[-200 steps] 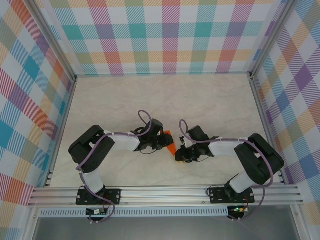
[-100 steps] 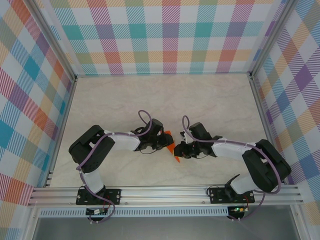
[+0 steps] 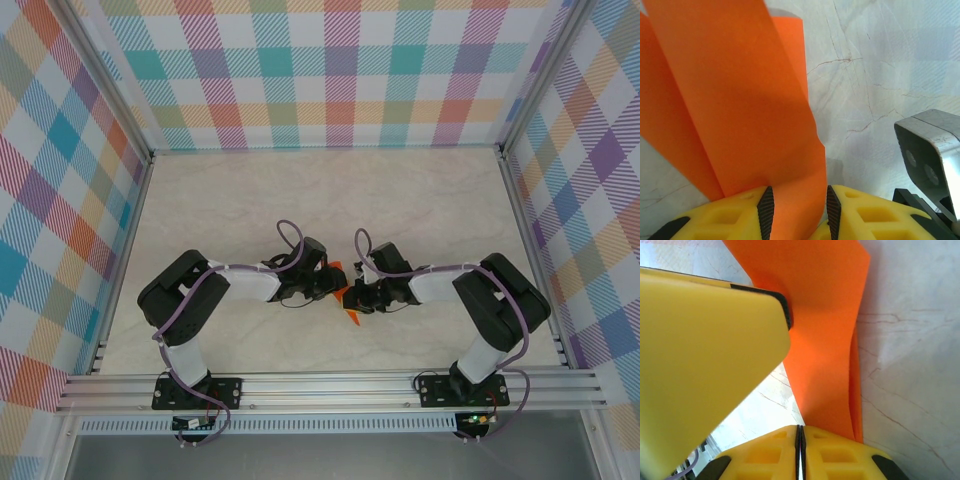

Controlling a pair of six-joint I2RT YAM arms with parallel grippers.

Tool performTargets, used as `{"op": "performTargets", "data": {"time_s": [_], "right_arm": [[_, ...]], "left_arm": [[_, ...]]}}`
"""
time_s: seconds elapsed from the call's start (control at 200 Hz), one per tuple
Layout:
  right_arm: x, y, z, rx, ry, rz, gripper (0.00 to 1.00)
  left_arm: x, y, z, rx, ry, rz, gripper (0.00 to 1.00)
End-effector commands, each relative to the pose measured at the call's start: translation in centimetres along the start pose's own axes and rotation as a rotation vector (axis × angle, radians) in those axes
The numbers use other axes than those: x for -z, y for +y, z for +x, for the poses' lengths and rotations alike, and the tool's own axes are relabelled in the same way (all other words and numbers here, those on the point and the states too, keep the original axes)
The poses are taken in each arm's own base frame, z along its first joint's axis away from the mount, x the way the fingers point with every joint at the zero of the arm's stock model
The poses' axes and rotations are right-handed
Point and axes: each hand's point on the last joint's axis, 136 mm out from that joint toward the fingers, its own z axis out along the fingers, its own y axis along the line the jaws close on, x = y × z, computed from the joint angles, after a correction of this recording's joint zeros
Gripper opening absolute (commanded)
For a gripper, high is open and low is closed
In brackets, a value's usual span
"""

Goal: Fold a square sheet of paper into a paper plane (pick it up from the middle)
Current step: Fold the wing for the fifth time at the center of the table.

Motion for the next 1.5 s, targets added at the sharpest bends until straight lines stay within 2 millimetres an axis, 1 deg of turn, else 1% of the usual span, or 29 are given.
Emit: {"op": "performTargets", "data": {"time_s": [0.0,0.15,0.265,0.565,0.615,0.7,0.835,1.0,1.07,1.145,1.225,1.405,1.495], "right_arm": [[-0.7,-2.4,1.3,-0.048,0.022,0.041,0.11],[-0.8,-2.3,1.5,-0.054,0.029,0.026,0.1],[-1.0,-2.3,1.4,-0.06,0.028,0.023,0.1],[-1.2,-2.7,1.6,-0.073,0.036,0.023,0.09],[-1.2,-2.7,1.6,-0.074,0.037,0.026,0.1],[-1.2,-2.7,1.6,-0.075,0.036,0.025,0.09],[-1.2,-2.7,1.6,-0.074,0.034,0.027,0.09],[-1.1,-2.8,1.7,-0.076,0.034,0.031,0.09],[-1.1,-2.9,1.8,-0.079,0.037,0.034,0.09],[-1.1,-3.1,1.9,-0.079,0.039,0.041,0.09],[-1.2,-3.2,2.0,-0.079,0.043,0.04,0.09],[-1.2,-3.2,2.1,-0.08,0.046,0.039,0.09],[-1.2,-3.2,2.1,-0.08,0.046,0.039,0.09]], "left_arm": [[-1.0,1.4,0.3,-0.026,0.007,-0.045,0.38],[0.4,-1.2,-0.6,-0.063,-0.02,0.02,0.42],[1.0,-2.7,-1.0,-0.084,-0.035,0.069,0.45],[2.0,-4.8,-2.1,-0.094,-0.087,0.155,0.48],[2.3,-4.9,-2.3,-0.095,-0.103,0.154,0.49],[2.2,-4.0,-2.7,-0.093,-0.119,0.096,0.49],[1.2,-3.0,-2.7,-0.079,-0.107,0.069,0.5],[0.0,-1.3,-2.6,-0.062,-0.103,0.02,0.5],[-0.1,-1.2,-2.7,-0.055,-0.103,0.023,0.5],[-0.1,-1.4,-2.7,-0.05,-0.103,0.033,0.5],[0.5,-2.1,-2.9,-0.045,-0.113,0.056,0.5],[2.4,-4.9,-3.4,-0.066,-0.132,0.127,0.51],[2.7,-5.8,-3.6,-0.075,-0.131,0.141,0.52]]}}
